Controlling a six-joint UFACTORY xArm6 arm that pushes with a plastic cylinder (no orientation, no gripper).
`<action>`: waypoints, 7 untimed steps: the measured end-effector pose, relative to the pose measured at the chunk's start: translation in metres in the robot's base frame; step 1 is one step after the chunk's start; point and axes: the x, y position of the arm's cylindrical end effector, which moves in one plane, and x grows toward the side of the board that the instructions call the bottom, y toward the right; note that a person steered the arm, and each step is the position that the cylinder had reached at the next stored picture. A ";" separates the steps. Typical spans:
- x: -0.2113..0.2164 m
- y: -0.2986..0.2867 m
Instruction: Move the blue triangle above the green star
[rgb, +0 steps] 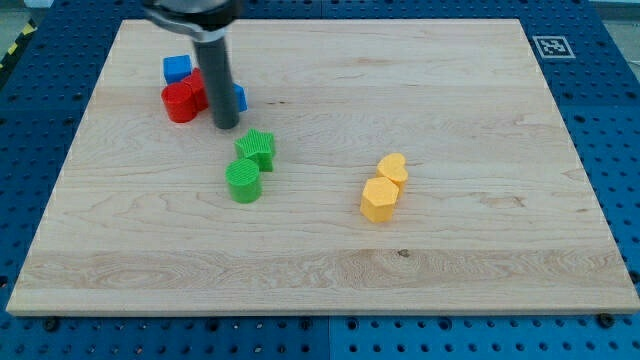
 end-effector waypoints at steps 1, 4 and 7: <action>-0.029 -0.018; -0.088 0.031; -0.150 0.024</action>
